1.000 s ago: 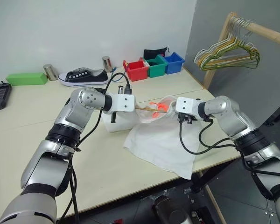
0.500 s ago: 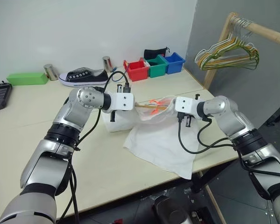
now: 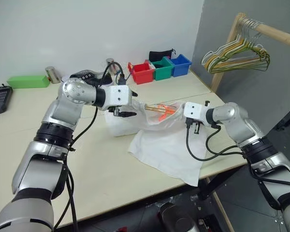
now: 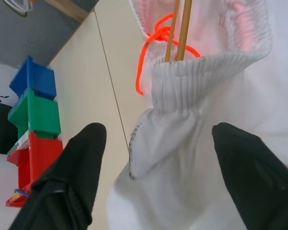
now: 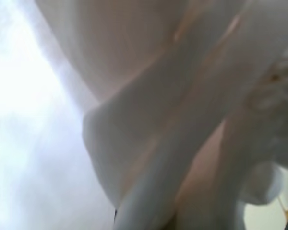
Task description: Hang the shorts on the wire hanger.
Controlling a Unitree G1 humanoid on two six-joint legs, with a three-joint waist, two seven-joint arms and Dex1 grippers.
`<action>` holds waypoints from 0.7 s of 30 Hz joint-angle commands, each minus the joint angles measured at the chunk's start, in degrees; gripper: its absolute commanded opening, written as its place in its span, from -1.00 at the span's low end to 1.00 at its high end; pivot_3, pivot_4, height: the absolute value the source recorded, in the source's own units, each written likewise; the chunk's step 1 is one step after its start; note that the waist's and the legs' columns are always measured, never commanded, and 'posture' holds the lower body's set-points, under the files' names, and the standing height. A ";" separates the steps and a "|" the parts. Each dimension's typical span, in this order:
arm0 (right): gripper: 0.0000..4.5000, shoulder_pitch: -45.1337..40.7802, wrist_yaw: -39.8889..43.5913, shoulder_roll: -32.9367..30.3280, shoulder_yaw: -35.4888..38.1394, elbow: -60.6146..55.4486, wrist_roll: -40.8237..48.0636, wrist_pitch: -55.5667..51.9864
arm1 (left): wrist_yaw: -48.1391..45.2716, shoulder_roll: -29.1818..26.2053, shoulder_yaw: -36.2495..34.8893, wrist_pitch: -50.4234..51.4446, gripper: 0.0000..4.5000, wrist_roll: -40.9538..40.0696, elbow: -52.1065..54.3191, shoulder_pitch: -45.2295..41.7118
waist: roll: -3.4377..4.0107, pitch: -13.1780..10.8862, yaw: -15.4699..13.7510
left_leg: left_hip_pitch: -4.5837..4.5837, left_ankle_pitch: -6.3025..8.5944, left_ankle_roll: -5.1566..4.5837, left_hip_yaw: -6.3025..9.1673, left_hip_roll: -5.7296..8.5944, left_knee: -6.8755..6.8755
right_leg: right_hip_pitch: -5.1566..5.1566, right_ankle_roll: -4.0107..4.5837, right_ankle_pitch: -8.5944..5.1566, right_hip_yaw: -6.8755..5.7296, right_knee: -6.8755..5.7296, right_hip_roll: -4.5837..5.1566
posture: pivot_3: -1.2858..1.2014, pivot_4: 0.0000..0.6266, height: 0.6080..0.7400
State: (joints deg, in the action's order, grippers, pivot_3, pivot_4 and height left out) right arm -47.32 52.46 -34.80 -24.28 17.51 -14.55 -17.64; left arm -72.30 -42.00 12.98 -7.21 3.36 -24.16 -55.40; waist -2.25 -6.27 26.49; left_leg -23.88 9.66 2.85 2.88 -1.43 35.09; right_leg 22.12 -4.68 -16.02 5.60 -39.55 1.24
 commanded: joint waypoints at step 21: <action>-1.00 24.67 -26.25 11.60 34.82 -40.94 5.06 -55.19 | 25.28 21.89 -7.19 27.73 0.99 -14.68 30.28 14.58 | 0.20 0.13 -2.60 | 0.01 0.01 0.01 0.05 0.01 0.32 | -0.22 -0.01 -0.01 0.01 0.02 -0.02 | -0.29 -0.86 1.00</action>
State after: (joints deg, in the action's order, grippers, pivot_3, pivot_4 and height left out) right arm -22.32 30.56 -23.58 6.17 -18.98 -8.00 -69.94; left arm -49.99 -22.02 4.66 19.66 -10.75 3.06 -41.06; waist -2.05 -6.14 23.90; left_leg -23.87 9.68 2.86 2.91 -1.40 35.41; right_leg 21.89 -4.69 -16.03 5.62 -39.46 1.21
